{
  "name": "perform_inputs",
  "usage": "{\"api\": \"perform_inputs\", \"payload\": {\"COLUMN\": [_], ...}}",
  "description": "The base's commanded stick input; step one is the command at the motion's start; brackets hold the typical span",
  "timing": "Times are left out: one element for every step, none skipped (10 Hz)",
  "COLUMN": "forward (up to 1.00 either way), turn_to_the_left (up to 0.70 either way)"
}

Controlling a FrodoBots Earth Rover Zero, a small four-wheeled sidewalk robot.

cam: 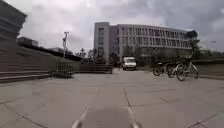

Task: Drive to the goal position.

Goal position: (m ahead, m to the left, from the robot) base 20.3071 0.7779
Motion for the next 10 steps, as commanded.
{"api": "perform_inputs", "payload": {"forward": [0.85,0.85,0.85,0.85,0.85,0.85,0.85,0.85,0.85,0.85], "turn_to_the_left": [0.0,0.0,0.0,0.0,0.0,-0.16,-0.33,-0.34,-0.34,-0.32]}}
